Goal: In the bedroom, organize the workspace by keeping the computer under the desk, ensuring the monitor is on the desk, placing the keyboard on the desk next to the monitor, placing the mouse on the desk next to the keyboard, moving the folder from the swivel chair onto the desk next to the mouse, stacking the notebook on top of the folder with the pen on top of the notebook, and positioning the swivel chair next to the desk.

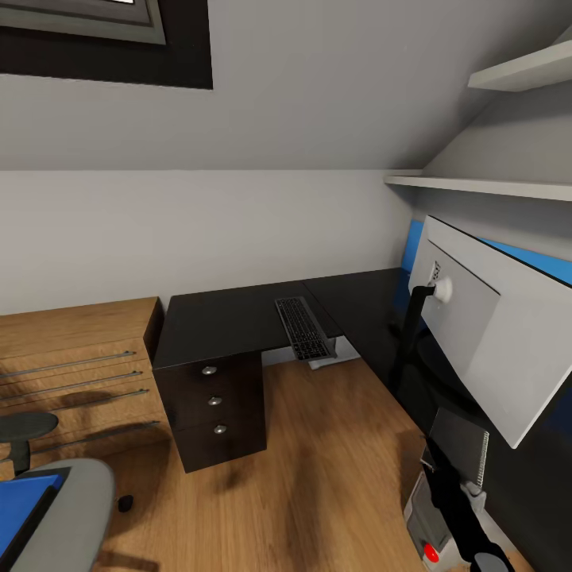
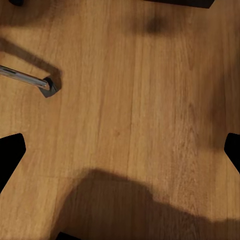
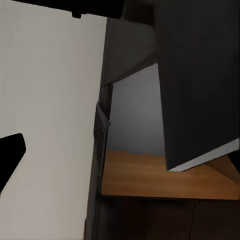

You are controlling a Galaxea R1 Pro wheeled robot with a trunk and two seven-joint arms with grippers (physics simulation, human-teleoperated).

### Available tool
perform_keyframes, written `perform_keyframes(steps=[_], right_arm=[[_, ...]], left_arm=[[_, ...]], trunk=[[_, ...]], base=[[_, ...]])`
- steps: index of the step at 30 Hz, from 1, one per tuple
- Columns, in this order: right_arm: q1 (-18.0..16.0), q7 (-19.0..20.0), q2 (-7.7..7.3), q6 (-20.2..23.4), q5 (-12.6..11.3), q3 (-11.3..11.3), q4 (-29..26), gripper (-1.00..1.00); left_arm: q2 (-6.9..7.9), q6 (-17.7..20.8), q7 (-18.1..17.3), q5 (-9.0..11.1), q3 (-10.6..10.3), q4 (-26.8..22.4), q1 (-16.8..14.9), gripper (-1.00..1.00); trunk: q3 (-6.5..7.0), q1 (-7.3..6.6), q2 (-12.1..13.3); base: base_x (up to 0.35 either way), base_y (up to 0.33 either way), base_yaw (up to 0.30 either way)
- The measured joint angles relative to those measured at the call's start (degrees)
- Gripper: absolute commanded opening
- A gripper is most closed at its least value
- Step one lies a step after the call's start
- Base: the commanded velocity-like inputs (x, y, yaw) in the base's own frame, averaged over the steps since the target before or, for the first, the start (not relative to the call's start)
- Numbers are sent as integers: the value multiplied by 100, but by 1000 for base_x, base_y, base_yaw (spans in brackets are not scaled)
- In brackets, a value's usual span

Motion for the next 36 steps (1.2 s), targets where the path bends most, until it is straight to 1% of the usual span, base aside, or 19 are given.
perform_keyframes(steps=[1,3,9,36], right_arm=[[0,-10,-6,2,-1,-84,0,100],[0,-28,-10,4,0,-149,2,100],[0,-94,-16,6,5,-239,26,100],[0,-146,-30,5,6,-282,46,100]], left_arm=[[0,1,0,0,0,0,0,100],[0,1,0,0,0,0,0,100],[0,-1,0,0,0,0,0,100],[0,-7,-7,0,0,0,0,100]], trunk=[[0,0,0],[0,0,0],[0,0,0],[0,0,0]], base=[[0,0,0],[0,0,0],[0,0,0],[0,0,0]])
